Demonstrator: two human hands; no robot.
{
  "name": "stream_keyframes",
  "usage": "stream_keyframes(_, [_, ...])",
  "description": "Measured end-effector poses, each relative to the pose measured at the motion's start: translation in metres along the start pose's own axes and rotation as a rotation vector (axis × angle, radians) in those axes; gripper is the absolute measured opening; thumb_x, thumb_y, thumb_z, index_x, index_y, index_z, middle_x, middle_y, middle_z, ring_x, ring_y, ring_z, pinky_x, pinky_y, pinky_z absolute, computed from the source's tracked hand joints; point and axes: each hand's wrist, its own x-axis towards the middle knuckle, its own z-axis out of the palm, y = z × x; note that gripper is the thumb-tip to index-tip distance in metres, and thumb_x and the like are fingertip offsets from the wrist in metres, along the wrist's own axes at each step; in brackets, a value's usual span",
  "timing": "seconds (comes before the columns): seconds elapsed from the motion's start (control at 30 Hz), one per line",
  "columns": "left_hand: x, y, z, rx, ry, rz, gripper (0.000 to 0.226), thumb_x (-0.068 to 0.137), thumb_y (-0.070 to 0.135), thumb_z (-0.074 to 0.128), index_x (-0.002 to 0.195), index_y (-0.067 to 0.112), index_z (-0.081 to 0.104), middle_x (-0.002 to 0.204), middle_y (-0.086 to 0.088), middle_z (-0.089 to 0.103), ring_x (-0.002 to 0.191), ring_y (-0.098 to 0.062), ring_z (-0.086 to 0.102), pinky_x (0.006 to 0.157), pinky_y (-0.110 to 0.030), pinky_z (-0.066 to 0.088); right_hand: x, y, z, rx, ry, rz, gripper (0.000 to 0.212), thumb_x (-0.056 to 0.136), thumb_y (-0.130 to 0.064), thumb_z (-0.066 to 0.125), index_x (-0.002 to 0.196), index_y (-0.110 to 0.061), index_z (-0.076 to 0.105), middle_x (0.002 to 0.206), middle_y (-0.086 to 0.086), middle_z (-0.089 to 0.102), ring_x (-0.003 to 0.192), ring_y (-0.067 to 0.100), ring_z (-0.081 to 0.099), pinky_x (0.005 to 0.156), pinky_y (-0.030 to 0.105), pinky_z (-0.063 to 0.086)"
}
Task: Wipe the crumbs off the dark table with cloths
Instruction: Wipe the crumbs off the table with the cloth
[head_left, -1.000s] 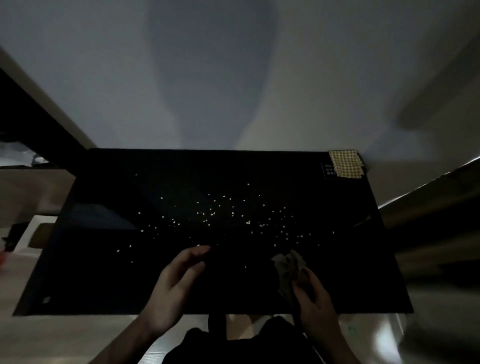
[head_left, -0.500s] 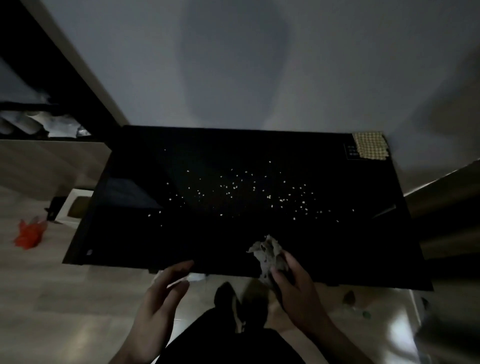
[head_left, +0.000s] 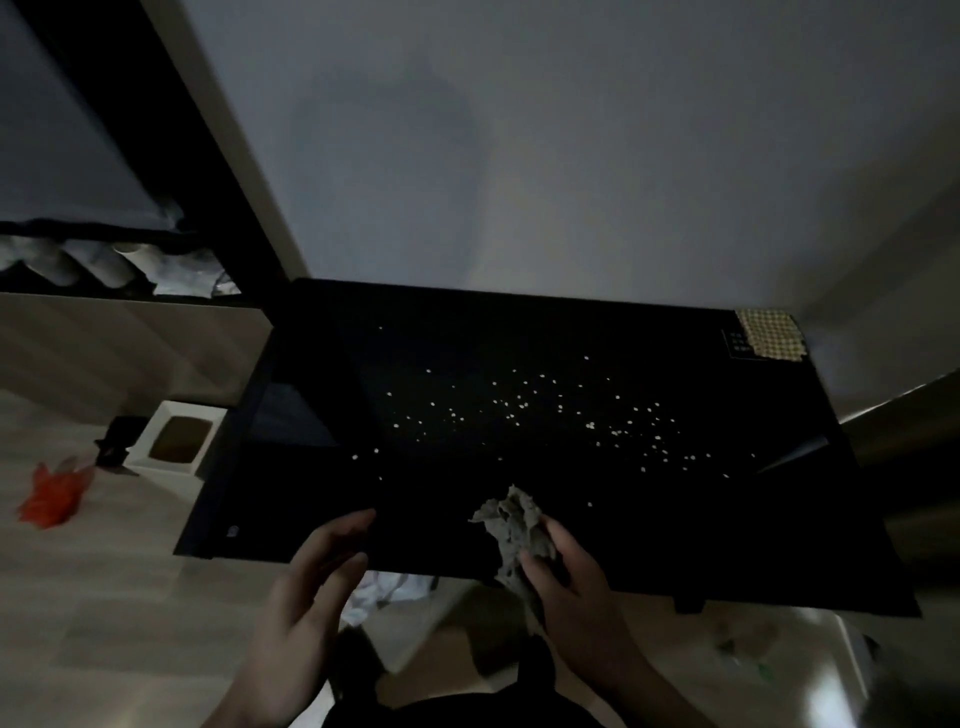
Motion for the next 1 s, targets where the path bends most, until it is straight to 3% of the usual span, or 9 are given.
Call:
stream_keyframes(0.1, [0.008, -0.023, -0.053, 0.004, -0.011, -0.036, 0.037, 0.097, 0.007, 0.055, 0.122, 0.032, 0.066, 0.122, 0.012, 0.068, 0.115, 0.004, 0.061, 0.092, -0.004, 0.044, 0.002, -0.016, 0.05, 0.039, 0.045, -0.003, 0.043, 0.102, -0.019, 0.06, 0.143, -0.029, 0.051, 0.121, -0.029, 0.055, 0.127, 0.003, 0.054, 0.116, 0.03, 0.043])
stream_keyframes(0.27, [0.034, -0.051, -0.138, 0.0, -0.059, -0.057, 0.036, 0.097, 0.005, 0.054, 0.121, 0.029, 0.067, 0.118, 0.011, 0.07, 0.107, 0.001, 0.064, 0.085, -0.003, 0.047, -0.003, -0.038, 0.131, 0.13, 0.088, 0.006, 0.037, 0.102, -0.006, 0.058, 0.13, -0.029, 0.062, 0.122, -0.019, 0.07, 0.111, -0.013, 0.064, 0.086, 0.005, 0.049])
stream_keyframes(0.4, [0.059, -0.054, -0.18, -0.019, -0.124, -0.04, 0.035, 0.098, 0.004, 0.052, 0.124, 0.023, 0.065, 0.119, 0.008, 0.07, 0.106, -0.002, 0.066, 0.084, -0.007, 0.05, -0.011, -0.042, 0.166, 0.162, 0.123, 0.014, 0.035, 0.102, -0.011, 0.06, 0.124, -0.038, 0.061, 0.109, -0.034, 0.072, 0.105, -0.022, 0.061, 0.086, 0.005, 0.051])
stream_keyframes(0.47, [0.071, -0.052, -0.19, -0.029, -0.132, -0.018, 0.032, 0.099, 0.005, 0.054, 0.124, 0.022, 0.065, 0.119, 0.007, 0.07, 0.11, -0.002, 0.065, 0.086, -0.009, 0.05, -0.013, -0.047, 0.174, 0.19, 0.123, 0.028, 0.032, 0.091, -0.039, 0.075, 0.12, -0.045, 0.061, 0.112, -0.035, 0.071, 0.108, -0.015, 0.064, 0.095, 0.013, 0.053])
stream_keyframes(0.53, [0.082, -0.054, -0.196, -0.043, -0.136, -0.011, 0.029, 0.098, 0.014, 0.056, 0.124, 0.023, 0.065, 0.12, 0.004, 0.069, 0.113, -0.006, 0.065, 0.089, -0.014, 0.052, -0.009, -0.045, 0.177, 0.25, 0.09, 0.028, 0.081, 0.06, -0.08, 0.079, 0.128, -0.041, 0.062, 0.12, -0.02, 0.073, 0.113, 0.001, 0.068, 0.1, 0.028, 0.055])
stream_keyframes(0.6, [0.088, -0.056, -0.198, -0.037, -0.125, -0.021, 0.03, 0.099, 0.013, 0.055, 0.124, 0.025, 0.065, 0.121, 0.005, 0.069, 0.114, -0.006, 0.064, 0.091, -0.015, 0.051, -0.001, -0.045, 0.177, 0.291, 0.07, 0.029, 0.1, 0.047, -0.088, 0.079, 0.131, -0.038, 0.061, 0.113, -0.016, 0.075, 0.102, 0.003, 0.071, 0.09, 0.028, 0.057])
stream_keyframes(0.73, [0.089, -0.058, -0.205, -0.007, -0.034, -0.062, 0.035, 0.098, 0.006, 0.053, 0.123, 0.027, 0.066, 0.122, 0.009, 0.069, 0.115, -0.002, 0.063, 0.094, -0.017, 0.05, 0.028, -0.054, 0.185, 0.337, 0.021, 0.068, 0.035, 0.09, -0.04, 0.074, 0.122, -0.044, 0.061, 0.122, -0.018, 0.072, 0.121, 0.006, 0.066, 0.094, 0.025, 0.058])
stream_keyframes(0.87, [0.092, -0.065, -0.227, 0.018, 0.018, -0.09, 0.034, 0.098, 0.003, 0.051, 0.122, 0.021, 0.067, 0.121, 0.009, 0.07, 0.114, 0.003, 0.062, 0.09, -0.005, 0.047, 0.061, -0.071, 0.201, 0.199, -0.018, 0.015, 0.04, 0.105, -0.009, 0.054, 0.128, -0.041, 0.061, 0.118, -0.028, 0.072, 0.117, -0.005, 0.064, 0.1, 0.019, 0.052])
stream_keyframes(1.0, [0.1, -0.075, -0.253, 0.031, 0.066, -0.139, 0.033, 0.098, 0.006, 0.053, 0.115, 0.029, 0.069, 0.117, 0.018, 0.069, 0.106, 0.016, 0.059, 0.081, 0.006, 0.042, 0.084, -0.094, 0.22, 0.133, 0.007, -0.033, 0.04, 0.105, -0.01, 0.054, 0.125, -0.042, 0.064, 0.119, -0.022, 0.073, 0.115, -0.005, 0.065, 0.1, 0.02, 0.05])
